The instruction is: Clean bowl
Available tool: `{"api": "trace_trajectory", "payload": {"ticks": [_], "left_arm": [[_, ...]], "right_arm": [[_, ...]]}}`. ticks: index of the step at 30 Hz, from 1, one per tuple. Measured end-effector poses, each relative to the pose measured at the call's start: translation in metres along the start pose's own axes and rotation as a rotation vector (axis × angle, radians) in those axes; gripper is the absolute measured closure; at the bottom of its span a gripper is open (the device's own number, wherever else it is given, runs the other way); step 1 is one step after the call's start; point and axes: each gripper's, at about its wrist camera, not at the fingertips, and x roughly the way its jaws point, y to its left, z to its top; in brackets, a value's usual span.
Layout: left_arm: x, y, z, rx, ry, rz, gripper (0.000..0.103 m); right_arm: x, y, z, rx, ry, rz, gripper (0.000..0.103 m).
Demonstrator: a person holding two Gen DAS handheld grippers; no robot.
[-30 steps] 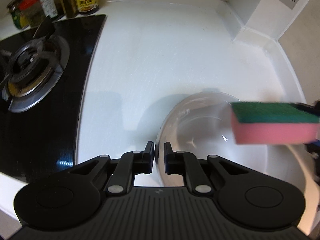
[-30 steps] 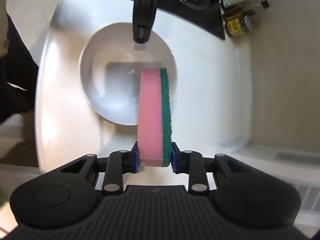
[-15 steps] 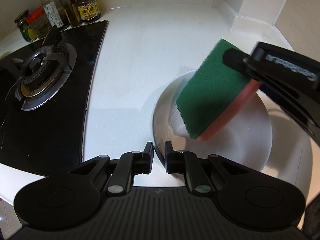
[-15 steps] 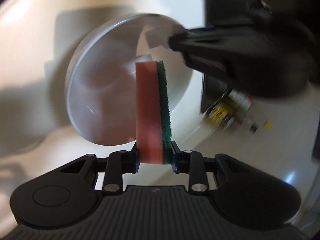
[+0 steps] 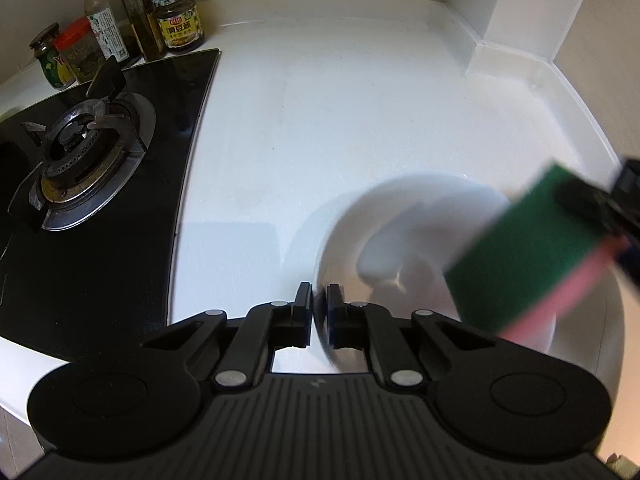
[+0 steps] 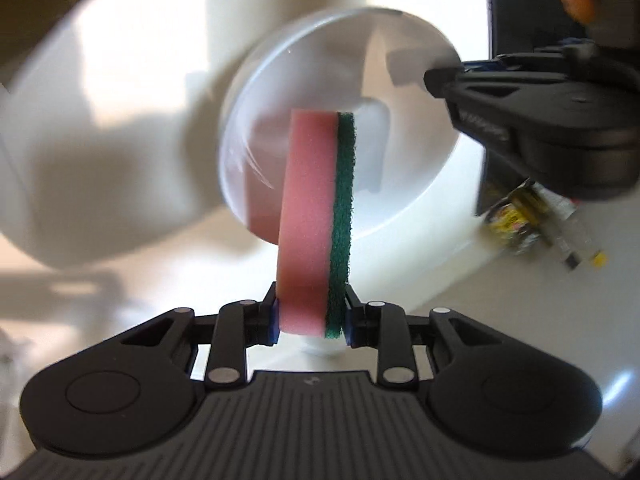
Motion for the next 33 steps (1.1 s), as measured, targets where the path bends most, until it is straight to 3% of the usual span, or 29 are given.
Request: {"api": "trace_trajectory", "payload": {"ticks": [2,7,13,18,23,27,33], "left_arm": [[0.002,-0.001,0.003,0.006,-0.008,0.002,0.094],[0.006,-0.004,0.011,0.009,-0.027,0.011,0.090],[0.010,-0.005,0.017,0.007,-0.039,0.024,0.088],[0.011,0.002,0.020,0.016,-0.033,-0.013,0.091],[0.012,0.001,0.020,0.048,-0.036,-0.018,0.091],[0.013,0.000,0.020,0.068,-0.039,-0.018,0.091],[0.014,0.003,0.019,0.068,-0.043,-0.043,0.092]], "right_arm": [[-0.015,-0.012,-0.015,0.098,-0.070,0.111,0.078],[-0.027,-0.038,-0.039,0.300,-0.199,0.296,0.078],[-0.047,-0.063,-0.065,0.674,-0.413,0.488,0.078],[-0.036,-0.063,-0.097,0.985,-0.475,0.516,0.078],[-0.023,-0.043,-0.143,1.164,-0.366,0.427,0.078],[0.007,-0.046,-0.156,1.174,-0.225,0.330,0.078],[0.052,-0.068,-0.141,1.084,-0.279,0.377,0.078]]}}
